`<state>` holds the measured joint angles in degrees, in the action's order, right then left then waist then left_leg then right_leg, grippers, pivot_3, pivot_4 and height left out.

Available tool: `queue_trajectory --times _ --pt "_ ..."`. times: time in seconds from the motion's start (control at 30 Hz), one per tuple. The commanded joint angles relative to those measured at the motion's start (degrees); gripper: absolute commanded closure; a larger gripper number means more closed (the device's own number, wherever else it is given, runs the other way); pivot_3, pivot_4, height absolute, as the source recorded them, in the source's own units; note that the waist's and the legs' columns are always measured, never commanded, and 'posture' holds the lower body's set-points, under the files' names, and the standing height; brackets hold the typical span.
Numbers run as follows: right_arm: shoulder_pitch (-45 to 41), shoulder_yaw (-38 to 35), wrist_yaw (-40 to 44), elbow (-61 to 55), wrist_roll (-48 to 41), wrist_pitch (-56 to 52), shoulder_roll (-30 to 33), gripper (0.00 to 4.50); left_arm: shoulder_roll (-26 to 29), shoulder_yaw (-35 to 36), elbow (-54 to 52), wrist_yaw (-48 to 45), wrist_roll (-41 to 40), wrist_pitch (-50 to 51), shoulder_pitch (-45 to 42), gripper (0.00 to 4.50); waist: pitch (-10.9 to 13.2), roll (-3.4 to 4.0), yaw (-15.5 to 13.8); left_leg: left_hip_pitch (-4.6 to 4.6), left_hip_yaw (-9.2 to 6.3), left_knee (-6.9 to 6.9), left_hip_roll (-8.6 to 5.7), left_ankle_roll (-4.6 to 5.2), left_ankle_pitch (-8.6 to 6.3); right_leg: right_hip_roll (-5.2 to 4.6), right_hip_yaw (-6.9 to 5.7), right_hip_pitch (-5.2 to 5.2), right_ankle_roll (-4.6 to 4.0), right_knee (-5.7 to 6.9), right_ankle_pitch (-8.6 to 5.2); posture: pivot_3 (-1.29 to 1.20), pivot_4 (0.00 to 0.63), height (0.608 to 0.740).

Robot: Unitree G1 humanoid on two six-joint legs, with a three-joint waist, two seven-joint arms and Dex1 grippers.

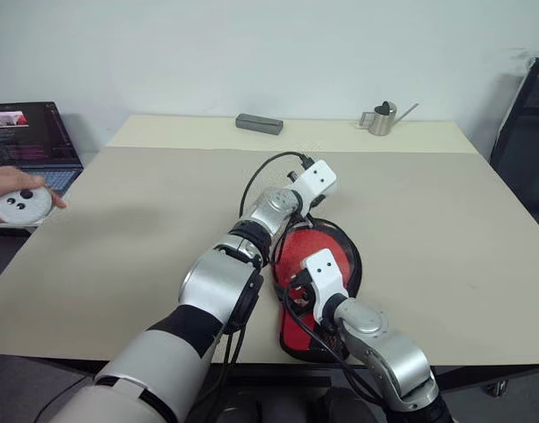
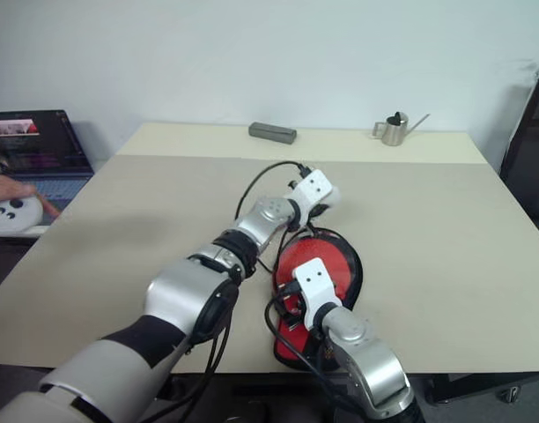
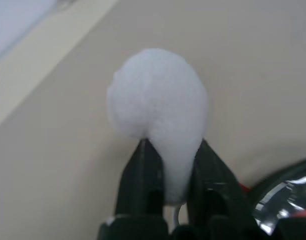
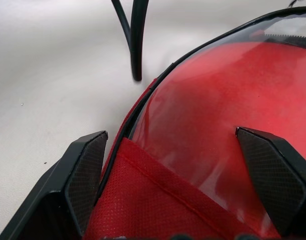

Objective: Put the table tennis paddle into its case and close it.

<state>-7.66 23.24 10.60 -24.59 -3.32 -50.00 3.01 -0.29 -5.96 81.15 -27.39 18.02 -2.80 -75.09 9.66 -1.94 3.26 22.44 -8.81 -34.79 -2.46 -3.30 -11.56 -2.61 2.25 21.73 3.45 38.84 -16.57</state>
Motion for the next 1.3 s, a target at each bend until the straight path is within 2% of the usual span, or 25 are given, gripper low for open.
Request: queue_trajectory --times 0.03,0.23,0.4,0.57,0.73,0.93,1.0,1.07,1.13,1.2,1.3 --pt "2.80 1.67 0.87 7.89 -0.90 -7.10 0.69 0.00 -0.23 0.15 -2.03 -0.25 0.25 0.20 -0.33 2.40 0.00 0.00 0.00 0.00 -0.01 0.00 0.00 0.00 0.00 0.01 0.00 0.00 0.00 0.00 0.00 0.00 0.150 0.740" --pt "1.98 1.30 1.44 8.77 -0.87 -6.63 1.16 0.00 0.31 0.66 -2.16 0.49 0.19 -0.22 0.05 0.39 -0.02 -0.01 0.00 -0.09 0.00 0.00 0.01 -0.02 -0.01 0.00 0.01 -0.08 0.01 0.00 0.00 0.00 0.150 0.740" --pt "-0.70 0.32 3.03 11.91 -0.76 -4.93 2.11 0.00 3.24 6.41 -2.82 5.36 -4.17 -1.15 -3.33 0.39 0.00 -0.03 0.18 -0.42 0.06 0.01 0.07 -0.03 -0.02 0.01 0.03 -0.31 0.01 0.00 -0.01 0.00 0.150 0.740" --pt "-4.75 -1.65 5.21 15.81 -0.78 -2.92 3.17 0.00 10.29 11.36 -3.93 5.00 -8.08 -3.25 -6.76 0.39 0.01 -0.04 0.34 -0.70 0.15 0.02 0.22 -0.05 -0.03 -0.01 -0.08 -0.43 0.19 0.02 0.09 0.00 0.150 0.740" --pt "-7.01 -4.81 7.10 17.20 -1.67 -2.18 4.34 0.00 19.12 13.97 -6.13 -7.19 -12.41 -4.99 -5.69 0.39 -0.01 -0.01 0.17 -0.72 0.24 0.04 0.20 -0.08 -0.04 -0.03 -0.07 -0.42 0.22 0.00 0.11 0.00 0.150 0.740" --pt "-9.29 -10.52 9.12 16.18 -4.90 -1.77 4.67 0.00 27.69 16.29 -11.86 -25.57 -18.80 -4.48 2.11 0.39 0.02 0.01 -0.04 -0.61 0.25 0.06 0.16 -0.15 -0.09 -0.09 -0.07 -0.37 0.20 -0.12 0.11 0.00 0.150 0.740" --pt "-10.05 -12.64 10.72 12.08 -6.89 -1.15 5.45 0.00 29.17 16.56 -21.16 -34.61 -23.25 -0.05 9.63 0.39 0.07 0.09 -0.08 -0.53 0.24 0.09 0.16 -0.16 -0.09 -0.10 -0.07 -0.32 0.18 -0.16 0.10 0.00 0.150 0.740" --pt "-10.72 -14.00 12.52 6.47 -8.34 -1.74 7.83 0.00 29.70 14.89 -37.65 -41.30 -28.50 9.10 20.57 0.39 0.16 0.11 -0.31 -0.46 0.22 0.16 0.17 -0.19 -0.11 -0.19 -0.07 -0.30 0.12 -0.22 0.09 0.00 0.150 0.740" --pt "-11.32 -15.44 14.77 2.68 -10.06 -1.44 10.69 0.00 29.45 13.31 -50.29 -42.62 -31.69 15.34 28.12 0.39 0.20 0.17 -0.28 -0.24 0.20 0.19 0.22 -0.19 -0.12 -0.38 -0.05 -0.09 0.10 -0.21 0.10 0.00 0.150 0.740" --pt "-11.84 -17.01 17.52 0.27 -12.44 -1.04 13.29 0.00 29.04 11.93 -58.83 -42.14 -33.44 19.32 32.61 0.39 0.39 0.05 -0.62 0.53 0.14 0.01 0.15 -0.20 -0.12 -0.50 -0.03 0.59 -0.17 -0.04 0.27 0.00 0.150 0.740" --pt "-12.48 -21.14 23.69 -5.93 -19.65 -4.29 18.44 0.00 27.99 8.51 -68.79 -42.80 -35.62 23.06 37.33 0.39 0.57 0.13 -0.99 0.92 -0.03 -0.06 0.14 -0.20 -0.12 -0.50 -0.17 0.90 -0.19 -0.06 0.27 0.00 0.150 0.740"
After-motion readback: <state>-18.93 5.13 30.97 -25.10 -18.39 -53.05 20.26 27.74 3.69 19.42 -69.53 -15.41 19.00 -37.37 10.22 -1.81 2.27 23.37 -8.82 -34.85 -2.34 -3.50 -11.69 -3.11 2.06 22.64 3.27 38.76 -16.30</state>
